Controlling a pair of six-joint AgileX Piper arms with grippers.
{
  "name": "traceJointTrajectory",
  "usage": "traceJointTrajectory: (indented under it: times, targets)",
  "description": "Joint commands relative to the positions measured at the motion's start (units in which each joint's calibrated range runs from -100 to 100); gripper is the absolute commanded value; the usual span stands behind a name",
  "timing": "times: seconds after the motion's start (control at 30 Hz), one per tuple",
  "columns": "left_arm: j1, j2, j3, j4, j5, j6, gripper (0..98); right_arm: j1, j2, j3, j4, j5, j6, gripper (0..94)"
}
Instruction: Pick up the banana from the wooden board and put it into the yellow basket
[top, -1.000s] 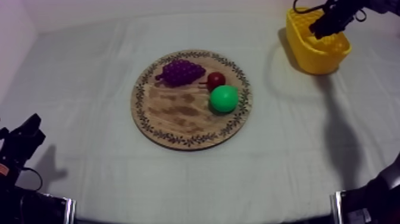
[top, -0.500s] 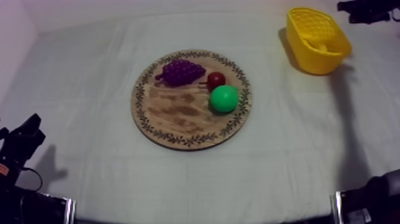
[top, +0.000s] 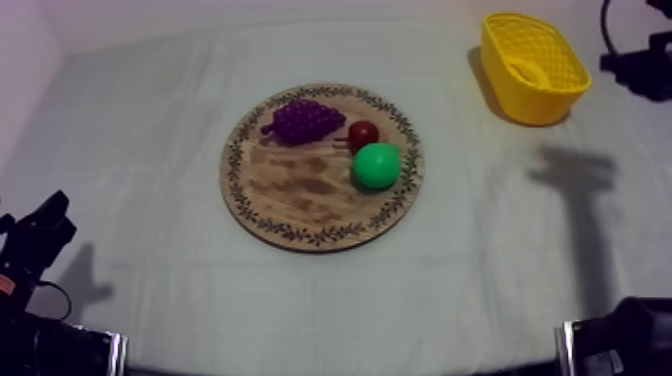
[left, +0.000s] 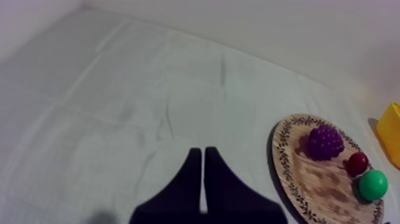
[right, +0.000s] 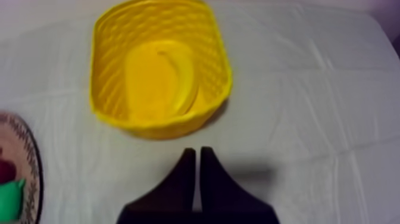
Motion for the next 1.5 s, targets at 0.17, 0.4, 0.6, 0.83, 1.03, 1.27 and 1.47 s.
traceJointTrajectory:
  times: [0.17, 0.4, 0.6, 0.83, 1.03, 1.27, 1.47]
  targets:
    - [0.0, 0.0, 0.0, -0.01, 0.0, 0.0, 0.1, -4.6, -27.7, 27.1, -1.0, 1.5, 0.5, 0.6]
    - [0.0, 0.0, 0.0, -0.01, 0.0, 0.0, 0.1, -5.0, -44.0, 34.6, -1.7, 7.0, 1.0, 0.6]
    - [0.0, 0.0, 0.0, -0.01, 0.0, 0.0, 0.1, -5.5, -57.6, 40.7, -0.8, 11.0, 0.1, 0.6]
    - [0.0, 0.0, 0.0, -0.01, 0.0, 0.0, 0.1, -5.8, -65.9, 44.1, -0.3, 13.5, -2.0, 0.6]
    - [0.0, 0.0, 0.0, -0.01, 0.0, 0.0, 0.1, -4.8, -66.8, 45.1, -1.6, 11.9, -1.3, 0.6]
    - [0.0, 0.0, 0.0, -0.01, 0.0, 0.0, 0.1, -4.6, -66.9, 46.8, -2.2, 5.1, 5.0, 0.6]
    - [0.0, 0.0, 0.0, -0.01, 0.0, 0.0, 0.1, -4.6, -66.9, 46.9, -2.2, 4.4, 7.8, 0.6]
